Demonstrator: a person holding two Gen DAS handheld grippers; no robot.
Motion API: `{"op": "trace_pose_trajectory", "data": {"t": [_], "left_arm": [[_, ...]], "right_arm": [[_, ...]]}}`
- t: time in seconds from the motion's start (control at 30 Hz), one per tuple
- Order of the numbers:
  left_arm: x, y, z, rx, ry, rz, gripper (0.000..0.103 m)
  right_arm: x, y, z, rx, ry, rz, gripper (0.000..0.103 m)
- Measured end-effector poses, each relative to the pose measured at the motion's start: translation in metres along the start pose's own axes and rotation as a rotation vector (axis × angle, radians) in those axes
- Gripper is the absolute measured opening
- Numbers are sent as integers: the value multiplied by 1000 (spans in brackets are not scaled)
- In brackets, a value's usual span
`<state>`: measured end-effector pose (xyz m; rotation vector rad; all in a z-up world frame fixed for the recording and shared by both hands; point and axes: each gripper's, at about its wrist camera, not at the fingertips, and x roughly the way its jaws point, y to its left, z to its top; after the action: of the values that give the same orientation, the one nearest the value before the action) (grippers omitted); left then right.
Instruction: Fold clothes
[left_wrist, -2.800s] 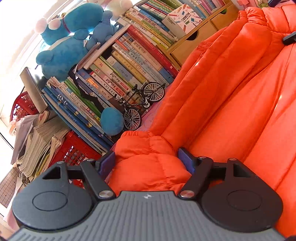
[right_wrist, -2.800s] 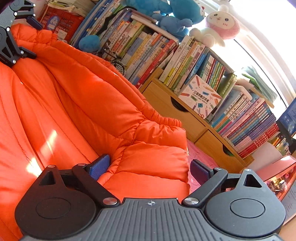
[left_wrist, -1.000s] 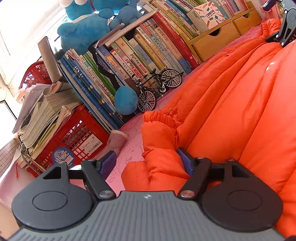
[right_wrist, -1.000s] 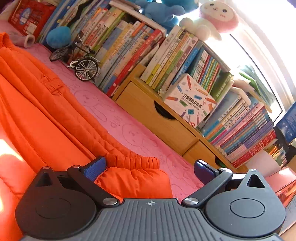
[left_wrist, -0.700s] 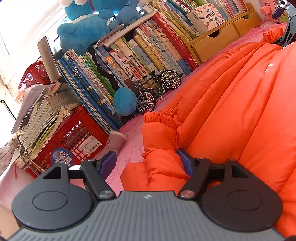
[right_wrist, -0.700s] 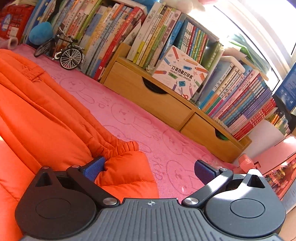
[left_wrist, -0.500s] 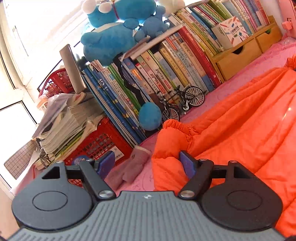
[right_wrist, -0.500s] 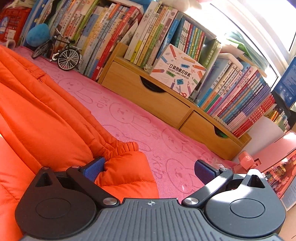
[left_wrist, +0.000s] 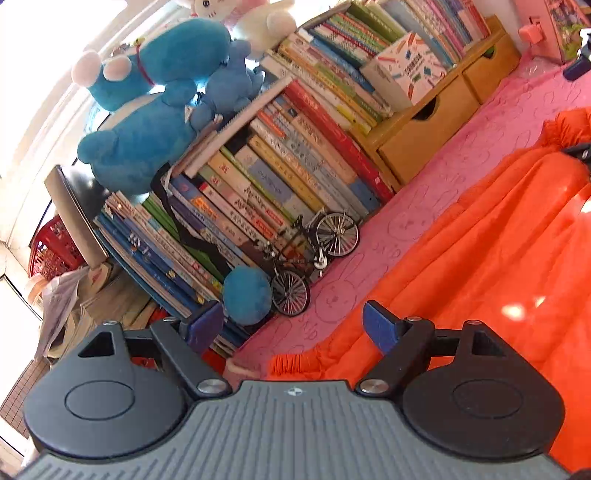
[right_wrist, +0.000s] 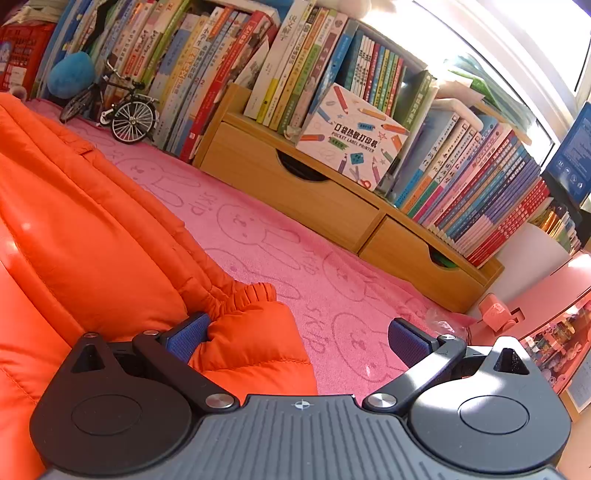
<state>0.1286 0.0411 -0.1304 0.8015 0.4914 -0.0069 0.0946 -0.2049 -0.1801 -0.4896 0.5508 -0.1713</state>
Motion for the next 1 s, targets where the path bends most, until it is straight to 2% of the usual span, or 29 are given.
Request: {"op": "trace_pose_trajectory", "data": {"t": [0.03,0.13,0.27,0.5,1.0], "left_arm": [[8,3,-11,-26,46,-14,83],[19,26,-34,-180,130,-122,84],[14,17,-43,-154,88,-80,84],[13,18,-65,-300,20,-68,85],[17,20,-65,-321,15,-65,87]], "right_arm": [[0,0,0,2,0,1,102],[-1,-1,0,11,-3,5,102],[-1,-2,0,17,-3,12,102],[2,-6,-1,44,7,36,102],[3,-8,-1,66,15,60,102]]}}
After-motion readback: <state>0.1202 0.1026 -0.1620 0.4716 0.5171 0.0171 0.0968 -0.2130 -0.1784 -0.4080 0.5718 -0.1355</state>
